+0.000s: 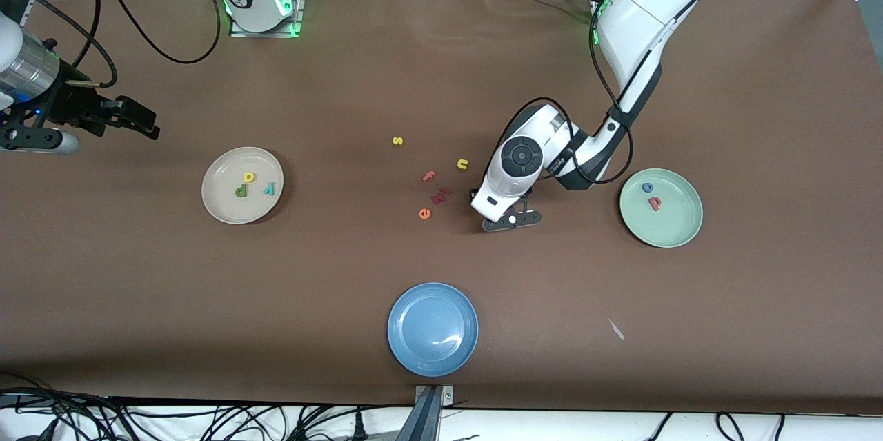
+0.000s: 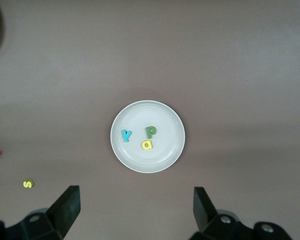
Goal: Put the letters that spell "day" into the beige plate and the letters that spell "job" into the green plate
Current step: 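Grasp the cyan l with the left gripper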
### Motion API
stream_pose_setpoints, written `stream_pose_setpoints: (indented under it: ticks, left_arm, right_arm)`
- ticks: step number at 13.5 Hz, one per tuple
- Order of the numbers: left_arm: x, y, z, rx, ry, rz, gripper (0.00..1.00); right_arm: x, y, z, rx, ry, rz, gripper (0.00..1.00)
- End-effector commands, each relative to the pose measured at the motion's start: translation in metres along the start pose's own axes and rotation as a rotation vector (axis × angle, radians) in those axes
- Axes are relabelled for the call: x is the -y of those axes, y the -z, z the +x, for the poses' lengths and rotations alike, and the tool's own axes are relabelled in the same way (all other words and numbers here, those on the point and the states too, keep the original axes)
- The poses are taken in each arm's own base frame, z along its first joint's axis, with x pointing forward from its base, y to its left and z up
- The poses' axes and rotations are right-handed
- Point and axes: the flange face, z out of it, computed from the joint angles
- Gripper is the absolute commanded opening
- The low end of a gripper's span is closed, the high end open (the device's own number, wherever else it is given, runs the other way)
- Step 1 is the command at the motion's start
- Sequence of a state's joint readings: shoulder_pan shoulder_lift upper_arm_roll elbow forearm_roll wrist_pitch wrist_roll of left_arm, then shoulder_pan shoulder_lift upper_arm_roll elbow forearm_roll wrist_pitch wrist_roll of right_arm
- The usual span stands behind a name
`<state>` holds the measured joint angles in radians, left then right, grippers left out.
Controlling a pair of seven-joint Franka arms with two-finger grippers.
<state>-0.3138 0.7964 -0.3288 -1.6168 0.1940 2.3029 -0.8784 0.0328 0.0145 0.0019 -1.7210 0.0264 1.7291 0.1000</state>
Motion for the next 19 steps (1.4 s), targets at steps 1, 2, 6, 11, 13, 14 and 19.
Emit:
stream_pose_setpoints:
  ticks: [1, 2, 6, 11, 13, 14, 19]
  left_arm:
    - [0.0, -0.003, -0.0024, 0.005, -0.011, 0.047, 0.51]
    - [0.0008, -0.0033, -0.0033, 0.009, -0.012, 0.054, 0.46]
    - [-0.0001, -0.0022, -0.0033, 0.01, -0.013, 0.053, 0.38]
    - [0.0011, -0.0029, -0.0054, 0.023, -0.014, 0.07, 0.24]
    - [0.0013, -0.004, -0.0064, 0.031, -0.015, 0.077, 0.2]
    - [0.001, -0.0034, -0.006, 0.03, -0.015, 0.076, 0.2]
    - [0.0008, -0.0004, -0.004, 0.026, -0.011, 0.071, 0.03]
  right_arm:
    - [-0.0011, 0.0047, -0.0006, -0.006, 0.011, 0.003, 1.0]
    - [-0.0011, 0.0047, -0.0006, -0.006, 0.011, 0.003, 1.0]
    - [-0.0011, 0.0039, -0.0003, -0.005, 0.011, 0.003, 1.0]
    - [-0.0019, 0.0039, -0.0002, -0.005, 0.01, 0.003, 1.0]
    - [-0.0019, 0.0039, -0.0002, -0.005, 0.01, 0.003, 1.0]
    - [-0.002, 0.0038, -0.0003, -0.003, 0.01, 0.003, 1.0]
    - [-0.0018, 0.0038, -0.0003, -0.003, 0.01, 0.005, 1.0]
